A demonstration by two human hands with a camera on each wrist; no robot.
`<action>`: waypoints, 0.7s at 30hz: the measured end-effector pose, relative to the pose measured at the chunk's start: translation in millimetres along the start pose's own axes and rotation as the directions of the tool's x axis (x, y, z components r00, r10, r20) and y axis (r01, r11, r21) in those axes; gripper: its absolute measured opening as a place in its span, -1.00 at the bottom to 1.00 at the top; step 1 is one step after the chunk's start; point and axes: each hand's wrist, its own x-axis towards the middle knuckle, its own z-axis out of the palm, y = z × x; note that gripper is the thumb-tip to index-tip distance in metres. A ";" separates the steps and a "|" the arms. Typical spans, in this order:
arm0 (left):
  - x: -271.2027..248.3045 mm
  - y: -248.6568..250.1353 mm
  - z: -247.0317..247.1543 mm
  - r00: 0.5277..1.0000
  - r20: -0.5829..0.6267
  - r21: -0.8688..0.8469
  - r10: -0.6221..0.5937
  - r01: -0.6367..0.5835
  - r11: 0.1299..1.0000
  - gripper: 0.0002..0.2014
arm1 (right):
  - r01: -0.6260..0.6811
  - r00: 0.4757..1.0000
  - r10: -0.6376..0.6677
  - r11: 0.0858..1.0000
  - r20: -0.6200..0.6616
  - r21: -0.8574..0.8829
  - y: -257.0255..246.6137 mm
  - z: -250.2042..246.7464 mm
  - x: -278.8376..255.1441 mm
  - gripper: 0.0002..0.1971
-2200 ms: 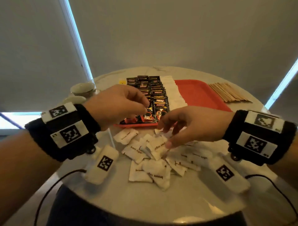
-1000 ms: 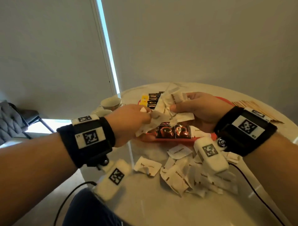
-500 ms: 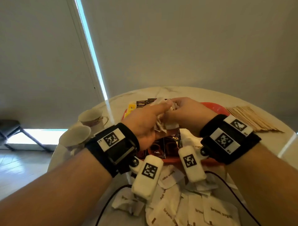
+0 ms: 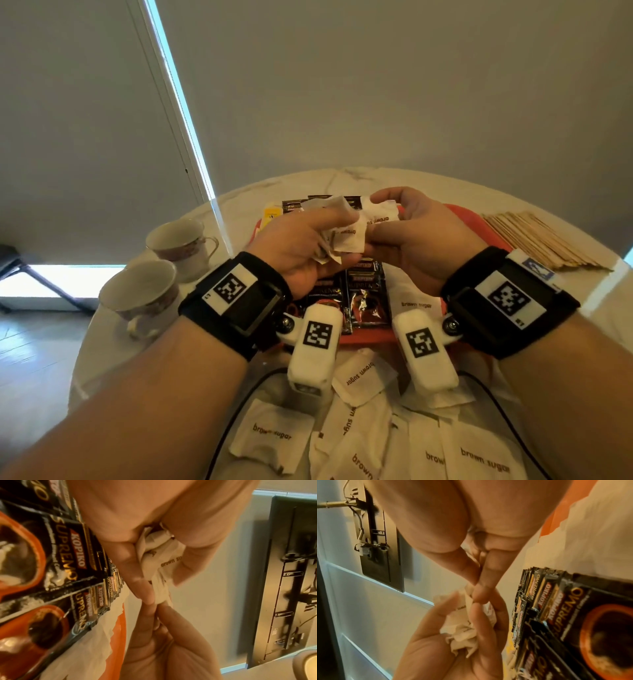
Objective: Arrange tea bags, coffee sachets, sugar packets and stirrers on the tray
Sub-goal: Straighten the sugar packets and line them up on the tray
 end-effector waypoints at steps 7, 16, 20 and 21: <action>4.8 -6.5 -11.1 1.000 0.015 -0.057 -0.024 0.025 0.998 -0.46 | 0.036 0.997 -0.037 0.999 0.071 0.017 5.6 7.2 -7.8 -0.72; 7.6 -6.6 -25.3 0.983 -0.089 -0.031 0.160 -0.164 0.986 -0.75 | 0.030 0.999 -0.029 0.999 0.019 -0.027 5.3 7.4 -10.7 -0.89; 9.2 -7.0 -26.7 0.979 -0.095 0.016 0.183 -0.182 0.983 -0.75 | 0.041 0.997 -0.040 0.999 -0.063 0.006 3.0 8.0 -12.0 -0.85; 11.3 -6.9 -28.6 0.976 -0.105 0.013 0.189 -0.189 0.982 -0.74 | 0.044 0.996 -0.042 0.999 -0.079 0.016 2.2 7.8 -12.2 -0.84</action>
